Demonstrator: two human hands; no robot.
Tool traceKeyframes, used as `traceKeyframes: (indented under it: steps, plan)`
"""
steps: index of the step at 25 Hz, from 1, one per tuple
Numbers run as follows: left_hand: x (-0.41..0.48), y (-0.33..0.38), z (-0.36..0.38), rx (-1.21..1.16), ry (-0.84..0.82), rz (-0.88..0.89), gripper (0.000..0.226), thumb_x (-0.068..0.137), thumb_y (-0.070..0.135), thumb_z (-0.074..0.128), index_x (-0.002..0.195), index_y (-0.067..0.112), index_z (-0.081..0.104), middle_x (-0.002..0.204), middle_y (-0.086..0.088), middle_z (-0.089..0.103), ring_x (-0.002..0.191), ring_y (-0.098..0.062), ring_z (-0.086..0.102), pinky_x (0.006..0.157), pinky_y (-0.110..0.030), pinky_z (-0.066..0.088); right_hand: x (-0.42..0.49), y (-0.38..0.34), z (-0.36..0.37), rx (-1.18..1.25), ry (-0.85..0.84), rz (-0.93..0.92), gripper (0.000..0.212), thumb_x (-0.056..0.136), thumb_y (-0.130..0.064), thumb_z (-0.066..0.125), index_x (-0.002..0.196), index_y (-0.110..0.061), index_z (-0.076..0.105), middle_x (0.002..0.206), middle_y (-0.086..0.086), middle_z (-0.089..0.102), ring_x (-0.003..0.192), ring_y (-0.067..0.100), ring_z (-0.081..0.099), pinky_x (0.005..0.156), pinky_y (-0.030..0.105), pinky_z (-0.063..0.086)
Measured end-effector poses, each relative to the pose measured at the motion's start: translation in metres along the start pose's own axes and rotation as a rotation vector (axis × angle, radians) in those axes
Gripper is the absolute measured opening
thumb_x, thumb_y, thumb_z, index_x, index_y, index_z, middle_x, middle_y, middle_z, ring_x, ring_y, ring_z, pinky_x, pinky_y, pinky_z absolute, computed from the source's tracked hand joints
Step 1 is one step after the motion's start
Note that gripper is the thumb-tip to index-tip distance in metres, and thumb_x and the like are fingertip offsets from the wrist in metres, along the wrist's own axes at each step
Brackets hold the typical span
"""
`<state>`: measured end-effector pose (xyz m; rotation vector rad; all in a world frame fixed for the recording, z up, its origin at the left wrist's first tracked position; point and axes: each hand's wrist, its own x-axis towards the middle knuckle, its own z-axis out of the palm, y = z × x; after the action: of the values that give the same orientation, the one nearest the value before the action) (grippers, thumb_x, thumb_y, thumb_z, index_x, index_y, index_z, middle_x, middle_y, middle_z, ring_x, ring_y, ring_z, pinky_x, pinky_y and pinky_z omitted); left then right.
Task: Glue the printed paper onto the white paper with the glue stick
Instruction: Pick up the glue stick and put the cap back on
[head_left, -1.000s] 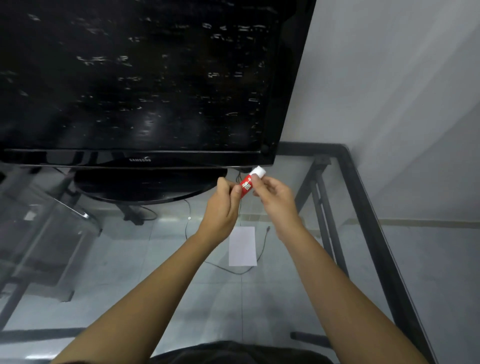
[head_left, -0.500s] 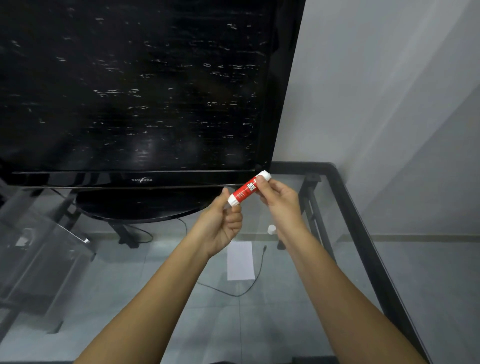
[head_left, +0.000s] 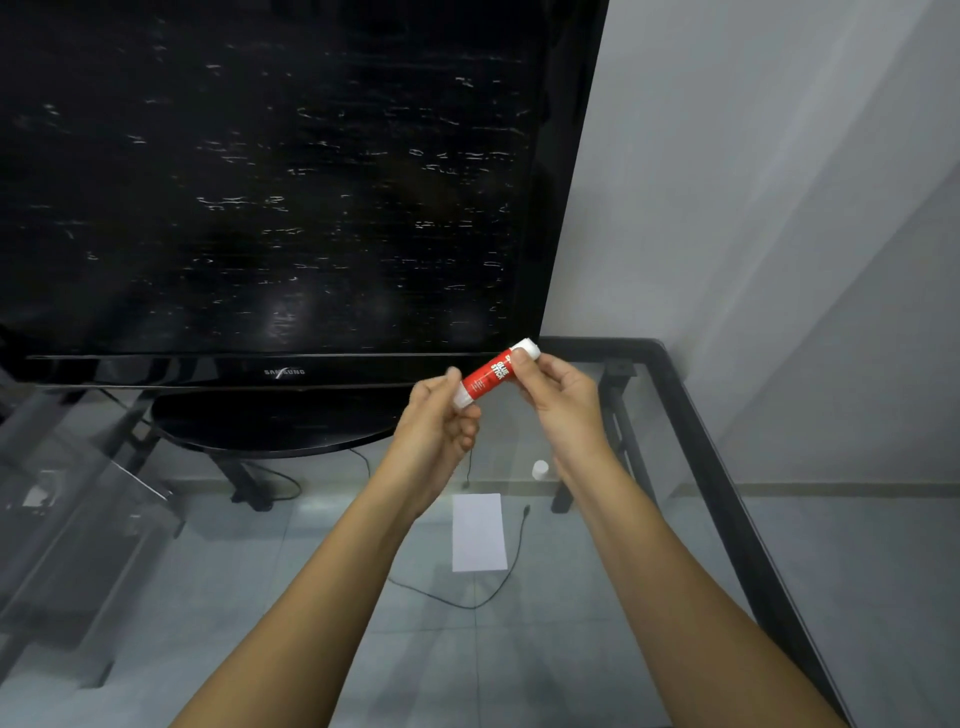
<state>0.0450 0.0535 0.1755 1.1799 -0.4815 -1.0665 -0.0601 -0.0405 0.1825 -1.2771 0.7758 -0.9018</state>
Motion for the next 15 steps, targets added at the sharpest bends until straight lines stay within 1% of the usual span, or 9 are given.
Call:
traceKeyframes:
  steps: [2,4,6,8,10,11,12,14,15]
  plan:
    - [-0.001,-0.004,0.0,0.123,0.006,0.097,0.031,0.094,0.042,0.044,0.083,0.016,0.055,0.056,0.005,0.054,0.052,-0.006,0.045,0.054,-0.019,0.041,0.0,-0.001,0.0,-0.004,0.0,0.002,0.016,0.081,-0.039,0.065,0.093,-0.028,0.066,0.09,-0.008,0.07,0.085,-0.004,0.064,0.067,0.006,0.046]
    - [0.0,-0.003,0.001,0.206,0.038,0.055,0.045,0.093,0.052,0.037,0.076,0.014,0.056,0.053,0.004,0.05,0.046,-0.005,0.042,0.051,-0.018,0.038,0.0,-0.001,0.001,-0.015,-0.01,0.007,0.017,0.081,-0.04,0.064,0.095,-0.029,0.064,0.092,-0.009,0.069,0.086,-0.006,0.064,0.066,0.005,0.046]
    - [-0.001,-0.001,0.002,0.107,0.029,0.044,0.037,0.093,0.048,0.041,0.087,0.014,0.056,0.059,0.003,0.052,0.051,-0.005,0.045,0.055,-0.018,0.041,0.001,-0.001,0.002,-0.025,-0.013,-0.003,0.025,0.081,-0.04,0.064,0.101,-0.025,0.064,0.095,-0.007,0.069,0.089,-0.002,0.064,0.068,0.007,0.047]
    - [-0.001,-0.003,0.005,0.046,0.022,0.137,0.021,0.094,0.035,0.048,0.095,0.015,0.055,0.066,0.002,0.055,0.055,-0.004,0.048,0.058,-0.017,0.044,0.001,-0.003,0.001,-0.02,-0.009,-0.014,0.029,0.081,-0.04,0.065,0.104,-0.021,0.065,0.096,-0.004,0.07,0.092,0.002,0.065,0.071,0.008,0.048]
    - [-0.001,-0.006,0.005,0.115,0.04,0.162,0.028,0.095,0.038,0.045,0.083,0.015,0.056,0.058,0.005,0.051,0.049,-0.005,0.043,0.052,-0.017,0.04,0.002,-0.004,0.001,-0.014,-0.013,-0.021,0.026,0.081,-0.04,0.065,0.102,-0.023,0.065,0.096,-0.004,0.07,0.092,0.004,0.065,0.071,0.009,0.048]
    - [0.0,-0.005,0.003,0.131,0.039,0.105,0.038,0.094,0.045,0.042,0.073,0.016,0.055,0.052,0.005,0.047,0.045,-0.006,0.039,0.046,-0.016,0.037,0.002,-0.004,0.001,-0.014,-0.017,-0.026,0.022,0.081,-0.039,0.065,0.098,-0.026,0.065,0.094,-0.005,0.07,0.092,0.004,0.065,0.07,0.009,0.048]
    - [0.0,-0.001,0.001,0.078,0.018,-0.057,0.046,0.093,0.05,0.041,0.065,0.016,0.052,0.046,0.006,0.042,0.04,-0.007,0.035,0.04,-0.017,0.034,0.002,-0.004,0.002,-0.015,-0.022,-0.031,0.016,0.081,-0.038,0.066,0.094,-0.028,0.066,0.093,-0.007,0.07,0.091,0.004,0.065,0.069,0.009,0.048]
    - [0.0,0.009,-0.003,-0.186,-0.12,-0.461,0.054,0.091,0.055,0.042,0.053,0.017,0.046,0.036,0.006,0.037,0.03,-0.007,0.031,0.031,-0.016,0.028,0.002,-0.002,0.003,-0.026,-0.033,-0.03,0.011,0.08,-0.038,0.067,0.088,-0.032,0.066,0.093,-0.007,0.069,0.091,0.006,0.066,0.069,0.01,0.049]
    - [-0.001,0.012,-0.004,-0.265,-0.16,-0.542,0.055,0.09,0.056,0.041,0.052,0.016,0.046,0.035,0.006,0.038,0.028,-0.006,0.032,0.029,-0.015,0.028,0.002,-0.001,0.003,-0.036,-0.034,-0.025,0.011,0.08,-0.038,0.067,0.088,-0.032,0.065,0.094,-0.007,0.069,0.093,0.007,0.065,0.069,0.011,0.049]
